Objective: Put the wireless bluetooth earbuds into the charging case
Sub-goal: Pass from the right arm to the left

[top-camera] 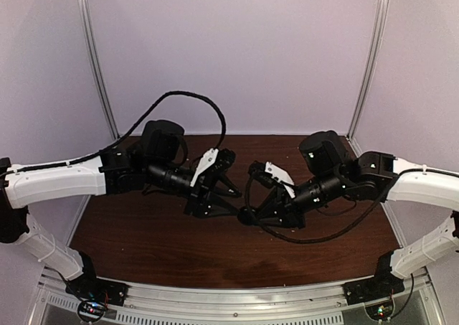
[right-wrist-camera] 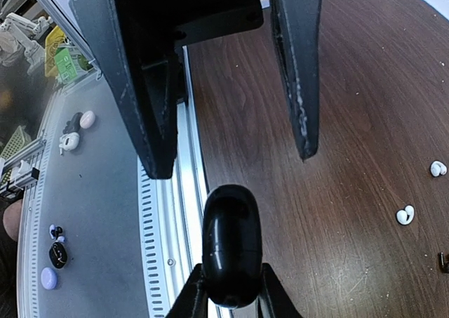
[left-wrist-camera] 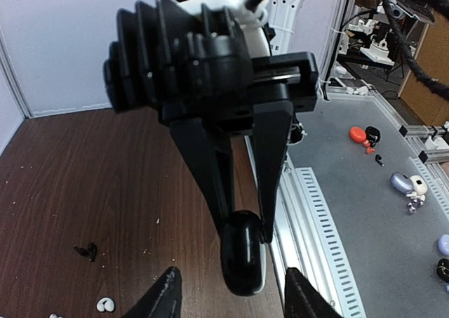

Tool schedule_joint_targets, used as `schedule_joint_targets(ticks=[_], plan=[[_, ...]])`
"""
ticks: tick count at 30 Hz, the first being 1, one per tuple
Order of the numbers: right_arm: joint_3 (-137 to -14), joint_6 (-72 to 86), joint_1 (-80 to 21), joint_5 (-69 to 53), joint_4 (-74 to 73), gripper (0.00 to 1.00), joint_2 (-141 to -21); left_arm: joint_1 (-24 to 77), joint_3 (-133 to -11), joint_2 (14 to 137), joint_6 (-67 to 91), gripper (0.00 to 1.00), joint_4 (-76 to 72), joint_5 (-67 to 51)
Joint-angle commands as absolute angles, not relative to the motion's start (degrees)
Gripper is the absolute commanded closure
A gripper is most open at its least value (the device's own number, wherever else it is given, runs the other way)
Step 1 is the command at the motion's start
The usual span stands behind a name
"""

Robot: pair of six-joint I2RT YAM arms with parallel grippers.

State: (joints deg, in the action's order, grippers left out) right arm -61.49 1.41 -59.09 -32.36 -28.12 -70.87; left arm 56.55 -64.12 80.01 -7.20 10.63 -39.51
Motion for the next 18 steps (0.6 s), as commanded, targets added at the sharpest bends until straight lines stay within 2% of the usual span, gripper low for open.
schedule_joint_targets(ticks=[1, 10, 18], plan=[[-64.4, 0.8, -59.8, -33.5, -29.0, 0.85, -71.8, 56.6, -66.1, 81.3, -8.5, 0.5, 10.2, -43.8], [-66.0, -1.7, -60.3, -33.9, -29.9, 0.84, -73.5, 57.2, -67.3, 83.3, -9.0, 0.53, 10.7, -44.3], [-66.8, -2.0, -60.4, -33.4, -30.5, 0.84, -73.7, 57.5, -67.8, 84.5, -9.1, 0.68, 11.1, -44.1]])
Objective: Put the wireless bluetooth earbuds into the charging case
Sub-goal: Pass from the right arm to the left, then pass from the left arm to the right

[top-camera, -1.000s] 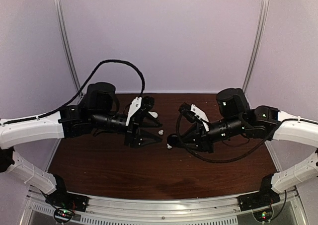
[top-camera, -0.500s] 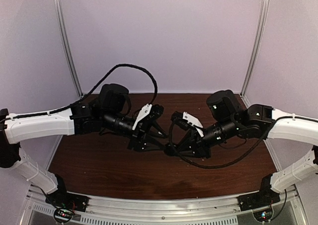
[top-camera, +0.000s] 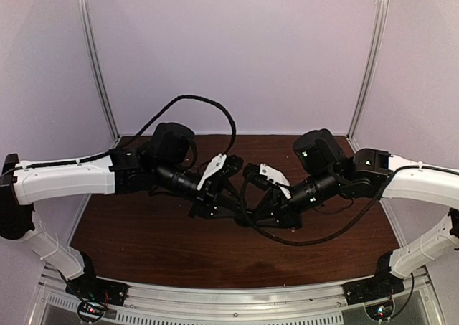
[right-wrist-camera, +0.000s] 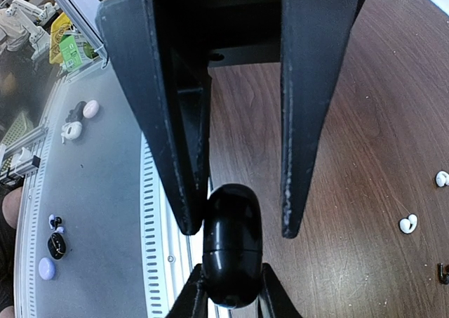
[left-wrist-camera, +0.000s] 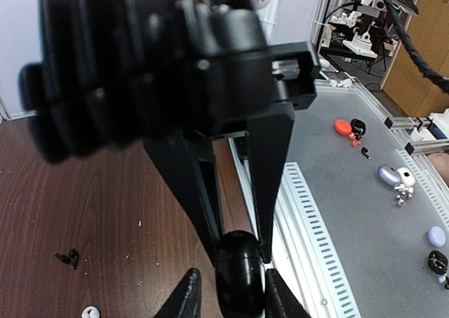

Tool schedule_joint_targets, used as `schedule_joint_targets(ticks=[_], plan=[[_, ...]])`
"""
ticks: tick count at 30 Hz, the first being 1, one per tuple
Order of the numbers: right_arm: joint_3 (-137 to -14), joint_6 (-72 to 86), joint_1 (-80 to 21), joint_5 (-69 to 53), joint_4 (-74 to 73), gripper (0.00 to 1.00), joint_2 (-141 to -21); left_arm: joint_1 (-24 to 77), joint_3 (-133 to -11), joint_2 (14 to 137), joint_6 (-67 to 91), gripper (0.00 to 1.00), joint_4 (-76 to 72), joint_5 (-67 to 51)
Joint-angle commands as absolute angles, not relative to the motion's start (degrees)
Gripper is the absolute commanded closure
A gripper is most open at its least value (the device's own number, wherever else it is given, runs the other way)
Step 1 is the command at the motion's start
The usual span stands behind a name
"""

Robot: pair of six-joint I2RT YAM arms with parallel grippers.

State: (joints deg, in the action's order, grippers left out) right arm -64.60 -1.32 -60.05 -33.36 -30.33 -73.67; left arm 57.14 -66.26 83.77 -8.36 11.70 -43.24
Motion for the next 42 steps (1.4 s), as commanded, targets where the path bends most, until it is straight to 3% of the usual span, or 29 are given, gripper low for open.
schedule_joint_targets(ticks=[1, 5, 8, 16, 19, 22, 30, 35, 40, 42], plan=[[-66.9, -1.9, -60.4, -33.3, -30.6, 0.84, -73.6, 57.4, -67.8, 84.5, -9.1, 0.68, 11.2, -44.0], [-67.1, -2.0, -60.3, -32.9, -31.0, 0.84, -73.7, 57.5, -67.7, 84.9, -8.9, 0.59, 11.3, -44.6], [-67.1, -2.0, -60.4, -32.7, -31.0, 0.84, -73.7, 57.5, -67.8, 85.1, -8.9, 0.6, 11.3, -44.7], [-66.8, -2.3, -60.4, -31.8, -31.0, 0.8, -73.1, 57.5, -68.1, 85.1, -8.6, 0.84, 10.6, -45.3], [-66.2, -2.3, -60.2, -30.7, -29.7, 0.61, -71.6, 57.5, -67.2, 84.3, -6.8, 0.89, 8.0, -46.0], [-65.2, -1.7, -59.6, -28.1, -26.9, 0.33, -68.7, 57.3, -65.7, 82.9, -4.0, 0.91, 3.5, -45.4], [-53.7, 2.3, -58.6, -18.4, -8.1, 0.01, -54.5, 56.4, -61.1, 79.0, 6.7, 0.92, -15.3, -41.4], [-46.7, 6.2, -58.6, -14.8, 6.8, 0.0, -50.1, 56.3, -58.4, 77.6, 13.9, 0.93, -29.0, -37.3], [-47.6, 4.0, -58.6, -17.4, 11.0, 0.01, -53.3, 56.3, -52.6, 76.9, 24.3, 0.93, -48.2, -32.6], [-48.6, 3.3, -58.6, -18.6, 12.0, 0.09, -55.7, 56.5, -51.3, 77.6, 26.4, 0.94, -53.2, -31.9]])
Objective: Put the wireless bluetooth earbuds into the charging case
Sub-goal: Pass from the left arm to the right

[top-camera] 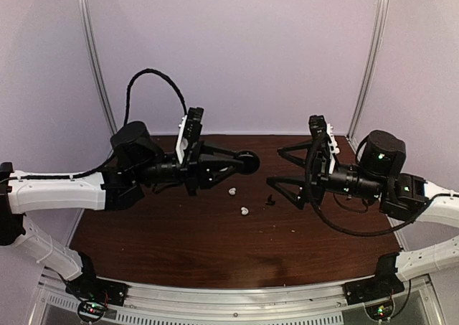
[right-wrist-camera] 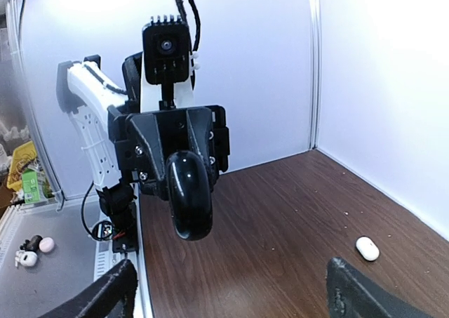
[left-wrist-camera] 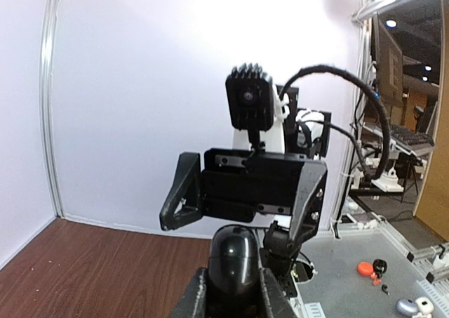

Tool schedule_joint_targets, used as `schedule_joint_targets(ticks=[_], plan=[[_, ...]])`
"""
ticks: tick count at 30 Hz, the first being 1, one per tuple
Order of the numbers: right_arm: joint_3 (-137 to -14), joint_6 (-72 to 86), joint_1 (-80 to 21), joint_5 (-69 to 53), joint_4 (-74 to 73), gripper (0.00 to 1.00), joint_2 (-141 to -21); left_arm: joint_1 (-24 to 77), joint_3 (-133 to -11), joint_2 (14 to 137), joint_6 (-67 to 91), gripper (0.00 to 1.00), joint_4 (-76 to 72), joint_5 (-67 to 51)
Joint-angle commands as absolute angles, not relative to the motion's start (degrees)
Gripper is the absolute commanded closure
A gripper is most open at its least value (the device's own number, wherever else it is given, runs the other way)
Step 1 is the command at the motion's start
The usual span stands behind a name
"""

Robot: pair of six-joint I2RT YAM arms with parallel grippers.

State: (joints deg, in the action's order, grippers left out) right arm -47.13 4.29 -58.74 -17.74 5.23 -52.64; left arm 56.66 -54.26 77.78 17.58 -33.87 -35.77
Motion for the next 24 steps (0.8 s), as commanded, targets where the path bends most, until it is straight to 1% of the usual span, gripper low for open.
schedule_joint_targets(ticks=[1, 4, 6, 12, 20, 24], plan=[[-48.9, 3.3, -58.6, -19.7, 13.2, 0.15, -56.8, 56.5, -50.9, 77.9, 27.1, 0.94, -55.0, -31.8], [-49.0, 4.7, -58.6, -23.8, 18.1, 0.3, -60.0, 56.8, -49.6, 78.5, 28.2, 0.94, -59.1, -31.7], [-49.3, 5.5, -58.6, -25.8, 20.6, 0.35, -61.7, 57.1, -48.8, 78.7, 28.5, 0.94, -61.3, -31.5], [-49.3, 8.0, -58.6, -29.2, 27.6, 0.41, -64.4, 57.9, -48.1, 79.8, 29.2, 0.95, -64.6, -31.1], [-52.0, 8.8, -58.6, -31.7, 28.9, 0.44, -67.3, 58.2, -47.5, 80.9, 29.2, 0.95, -66.2, -31.0], [-52.2, 9.3, -58.6, -32.2, 30.2, 0.5, -68.1, 58.3, -47.6, 81.3, 29.0, 0.95, -66.4, -31.1]])
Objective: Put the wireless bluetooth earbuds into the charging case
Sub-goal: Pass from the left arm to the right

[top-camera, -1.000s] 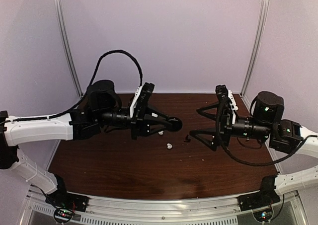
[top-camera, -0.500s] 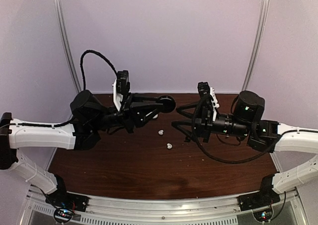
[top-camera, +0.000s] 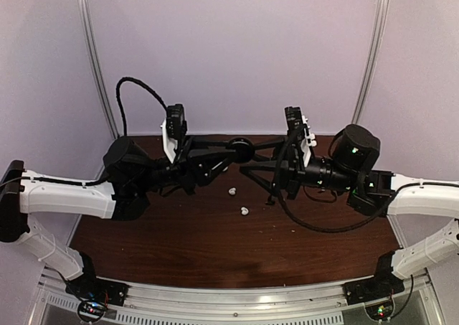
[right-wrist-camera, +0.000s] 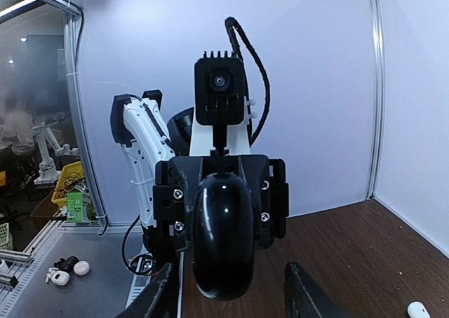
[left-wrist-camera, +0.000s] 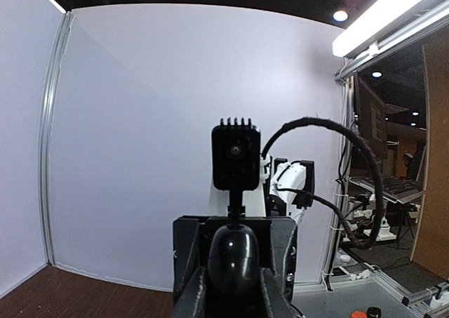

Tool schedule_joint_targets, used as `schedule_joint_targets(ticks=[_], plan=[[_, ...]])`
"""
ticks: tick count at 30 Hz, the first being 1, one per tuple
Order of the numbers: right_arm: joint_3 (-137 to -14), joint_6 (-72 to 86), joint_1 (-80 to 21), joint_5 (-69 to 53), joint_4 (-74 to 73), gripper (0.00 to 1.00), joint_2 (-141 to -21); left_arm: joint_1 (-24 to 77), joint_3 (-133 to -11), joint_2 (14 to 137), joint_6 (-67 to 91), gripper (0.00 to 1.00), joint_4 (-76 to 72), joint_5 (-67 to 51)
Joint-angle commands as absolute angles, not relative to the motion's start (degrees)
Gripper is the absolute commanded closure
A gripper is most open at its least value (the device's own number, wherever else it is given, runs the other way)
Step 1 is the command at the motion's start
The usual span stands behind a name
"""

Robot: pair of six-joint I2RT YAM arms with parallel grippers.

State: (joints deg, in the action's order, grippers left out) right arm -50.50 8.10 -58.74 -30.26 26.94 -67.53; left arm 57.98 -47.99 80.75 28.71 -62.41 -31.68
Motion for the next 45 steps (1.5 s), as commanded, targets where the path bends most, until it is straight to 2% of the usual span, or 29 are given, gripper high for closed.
schedule_joint_targets(ticks=[1, 6, 14, 16, 19, 21, 32, 39, 41, 45], plan=[[-52.3, 9.4, -58.6, -32.4, 30.4, 0.51, -68.2, 58.2, -47.5, 81.5, 29.0, 0.95, -66.6, -31.1], [-52.4, 9.8, -58.6, -33.5, 30.7, 0.62, -68.6, 58.2, -47.2, 82.0, 29.2, 0.95, -67.4, -31.1], [-52.7, 9.0, -58.6, -33.7, 28.5, 0.75, -67.9, 58.3, -47.2, 82.2, 28.8, 0.94, -65.9, -31.7], [-53.0, 8.2, -58.6, -33.6, 27.0, 0.76, -67.6, 58.3, -47.0, 81.5, 27.8, 0.94, -64.2, -31.9], [-53.1, 7.6, -58.5, -33.6, 25.0, 0.56, -67.2, 58.2, -46.6, 80.1, 26.4, 0.95, -61.9, -32.0], [-53.1, 7.1, -58.5, -33.6, 23.8, 0.54, -66.5, 58.3, -46.1, 79.1, 25.8, 0.95, -60.9, -31.8], [-55.3, 6.0, -58.0, -35.0, 19.7, 0.64, -66.0, 58.2, -45.9, 78.5, 24.2, 0.95, -57.8, -33.3], [-55.6, 6.4, -58.0, -35.4, 19.6, 0.76, -66.7, 58.3, -45.8, 78.2, 24.0, 0.95, -57.4, -33.2], [-55.9, 6.1, -58.0, -35.6, 18.4, 0.79, -66.9, 58.2, -45.9, 78.1, 23.7, 0.93, -56.6, -33.4], [-57.2, 5.2, -58.0, -35.9, 15.7, 0.83, -67.3, 58.3, -45.9, 77.5, 22.2, 0.83, -53.8, -33.3]])
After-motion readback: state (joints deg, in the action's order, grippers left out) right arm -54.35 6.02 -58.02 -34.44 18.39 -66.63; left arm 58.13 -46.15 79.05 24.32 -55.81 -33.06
